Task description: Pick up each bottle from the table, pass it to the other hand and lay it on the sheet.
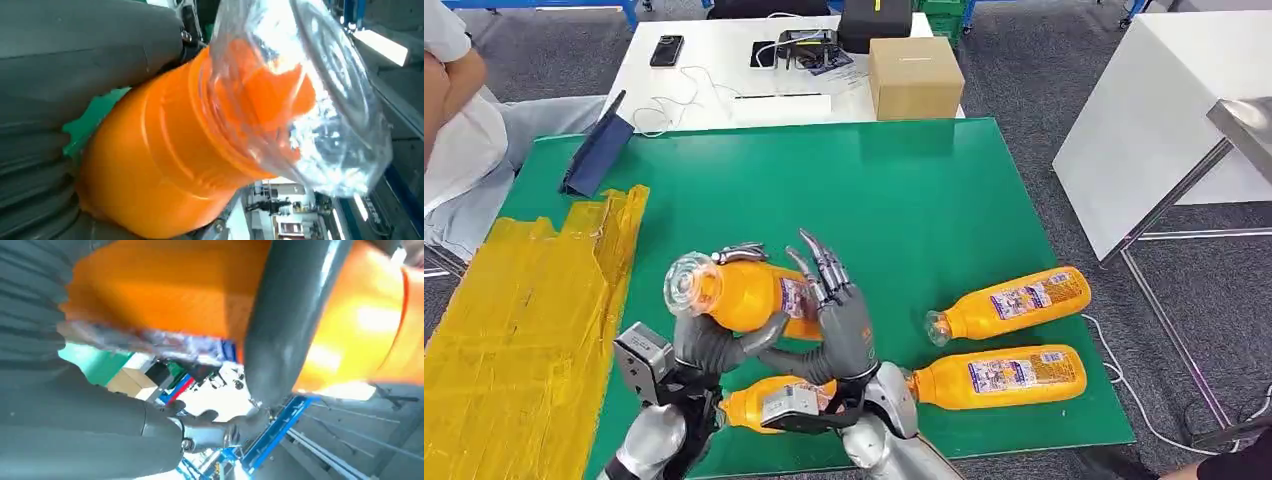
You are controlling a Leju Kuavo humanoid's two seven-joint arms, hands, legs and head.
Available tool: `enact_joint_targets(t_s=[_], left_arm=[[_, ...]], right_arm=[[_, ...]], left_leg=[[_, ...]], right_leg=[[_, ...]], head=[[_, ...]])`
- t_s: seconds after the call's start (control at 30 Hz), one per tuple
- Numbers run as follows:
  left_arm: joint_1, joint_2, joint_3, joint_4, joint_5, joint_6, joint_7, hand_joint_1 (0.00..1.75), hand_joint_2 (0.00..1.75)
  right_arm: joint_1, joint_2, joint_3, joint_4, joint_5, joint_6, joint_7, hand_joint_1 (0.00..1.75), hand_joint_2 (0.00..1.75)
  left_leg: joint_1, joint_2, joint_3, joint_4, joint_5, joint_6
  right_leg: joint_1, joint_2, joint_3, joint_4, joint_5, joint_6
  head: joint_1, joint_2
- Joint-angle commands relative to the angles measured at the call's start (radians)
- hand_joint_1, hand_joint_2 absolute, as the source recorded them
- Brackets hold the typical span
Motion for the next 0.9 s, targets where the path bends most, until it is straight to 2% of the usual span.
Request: enact_joint_targets(t_s=[0.03, 0.23, 0.5, 0.63, 0.73, 0.9], left_arm=[[-0.030, 0.001, 0.023, 0.023, 0.007, 0.005, -0.001, 1.75, 1.75], [-0.028, -0.002, 0.039, 0.021, 0.012, 0.018, -0.007, 1.75, 1.75], [-0.050, 0.011, 0.118, 0.020, -0.148, 0.207, -0.051, 1.75, 1.75], [-0.052, 0.012, 0.127, 0.019, -0.148, 0.208, -0.050, 1.75, 1.75], [-0.058, 0.018, 0.162, 0.021, -0.309, 0.345, -0.054, 1.75, 1.75], [-0.066, 0.030, 0.192, 0.032, -0.437, 0.407, -0.030, 1.75, 1.75]], right_arm=[[-0.011, -0.016, -0.019, 0.004, -0.002, -0.013, 0.002, 0.00, 1.75], [-0.004, -0.019, -0.017, -0.021, -0.011, -0.013, -0.008, 0.00, 1.75], [0.041, -0.056, -0.002, -0.183, -0.014, -0.013, -0.015, 0.00, 1.75], [0.045, -0.068, 0.006, -0.205, -0.016, -0.013, -0.003, 0.00, 1.75], [0.067, -0.100, 0.003, -0.296, -0.076, -0.013, -0.009, 0.00, 1.75], [0.091, -0.130, -0.009, -0.385, -0.119, 0.002, 0.006, 0.00, 1.75]], left_leg=[[0.001, 0.000, 0.002, 0.000, -0.001, -0.001], [0.000, 0.000, 0.001, 0.000, 0.000, 0.000], [0.001, -0.001, 0.000, 0.000, 0.000, 0.000], [0.000, -0.001, 0.000, 0.000, 0.000, 0.000], [0.000, -0.001, 0.000, 0.000, 0.000, 0.000], [0.000, -0.001, 0.001, 0.000, 0.000, 0.000]], right_leg=[[0.001, 0.000, 0.003, -0.001, 0.000, -0.002], [0.001, 0.000, 0.001, -0.001, 0.000, -0.001], [0.001, -0.001, 0.001, 0.000, 0.000, -0.001], [0.000, -0.001, 0.000, 0.000, 0.000, -0.001], [0.000, -0.001, 0.001, 0.000, 0.000, -0.001], [0.000, -0.001, 0.001, 0.000, 0.000, -0.001]], head=[[0.000, 0.000], [0.000, 0.000], [0.000, 0.000], [0.000, 0.000], [0.000, 0.000], [0.000, 0.000]])
